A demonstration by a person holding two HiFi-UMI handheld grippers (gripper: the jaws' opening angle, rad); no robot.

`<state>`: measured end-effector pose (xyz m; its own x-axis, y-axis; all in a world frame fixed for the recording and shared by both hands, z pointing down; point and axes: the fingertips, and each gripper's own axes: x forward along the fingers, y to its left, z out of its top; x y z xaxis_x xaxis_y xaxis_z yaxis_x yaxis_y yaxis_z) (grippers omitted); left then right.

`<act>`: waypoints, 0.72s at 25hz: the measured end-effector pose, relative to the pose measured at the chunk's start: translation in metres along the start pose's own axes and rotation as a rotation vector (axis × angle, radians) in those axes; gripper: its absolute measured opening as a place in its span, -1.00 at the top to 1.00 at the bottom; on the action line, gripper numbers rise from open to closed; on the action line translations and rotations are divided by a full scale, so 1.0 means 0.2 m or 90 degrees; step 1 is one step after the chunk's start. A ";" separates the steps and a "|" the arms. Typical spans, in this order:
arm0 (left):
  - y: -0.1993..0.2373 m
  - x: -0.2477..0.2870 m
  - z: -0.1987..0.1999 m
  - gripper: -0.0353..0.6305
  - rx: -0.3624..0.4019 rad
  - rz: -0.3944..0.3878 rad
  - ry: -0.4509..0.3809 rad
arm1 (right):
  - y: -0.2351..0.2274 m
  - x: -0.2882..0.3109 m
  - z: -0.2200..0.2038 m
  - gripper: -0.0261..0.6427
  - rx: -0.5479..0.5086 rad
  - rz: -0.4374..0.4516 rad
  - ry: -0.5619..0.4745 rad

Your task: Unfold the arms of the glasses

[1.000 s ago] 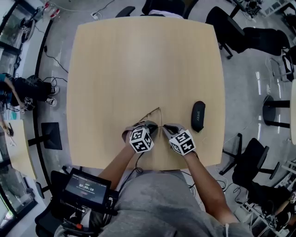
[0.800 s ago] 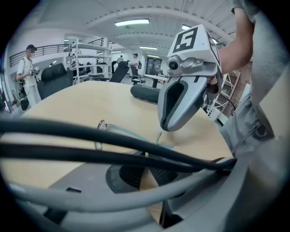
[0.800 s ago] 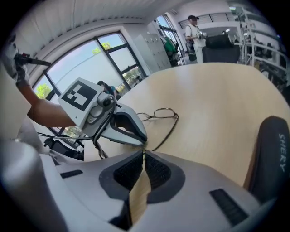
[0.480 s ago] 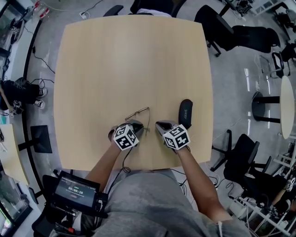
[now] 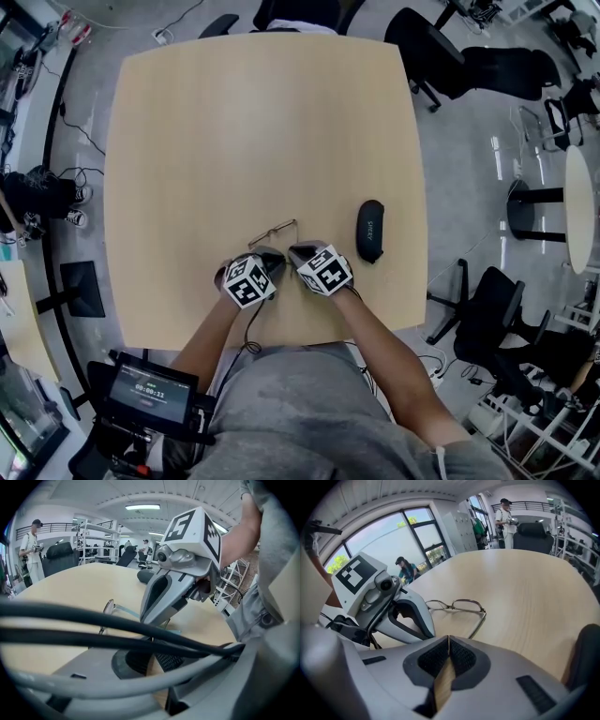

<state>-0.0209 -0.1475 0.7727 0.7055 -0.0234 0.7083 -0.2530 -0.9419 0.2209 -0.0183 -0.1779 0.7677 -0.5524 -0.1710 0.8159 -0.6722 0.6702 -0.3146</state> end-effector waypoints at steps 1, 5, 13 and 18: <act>0.00 0.00 0.00 0.87 -0.001 -0.002 0.000 | -0.01 0.00 -0.01 0.89 0.005 0.000 0.001; -0.01 -0.01 -0.03 0.87 -0.004 -0.010 0.003 | -0.08 -0.06 -0.05 0.89 0.013 -0.024 0.003; -0.02 -0.07 -0.10 0.87 0.001 -0.031 0.032 | -0.22 -0.15 -0.10 0.89 0.056 -0.062 -0.016; 0.01 -0.10 -0.15 0.87 -0.005 -0.026 0.046 | -0.23 -0.15 -0.10 0.89 0.067 -0.065 -0.026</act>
<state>-0.0548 -0.1394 0.7786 0.6661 0.0397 0.7448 -0.2304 -0.9388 0.2561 0.0388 -0.1896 0.7679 -0.4968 -0.2653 0.8263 -0.7729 0.5683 -0.2822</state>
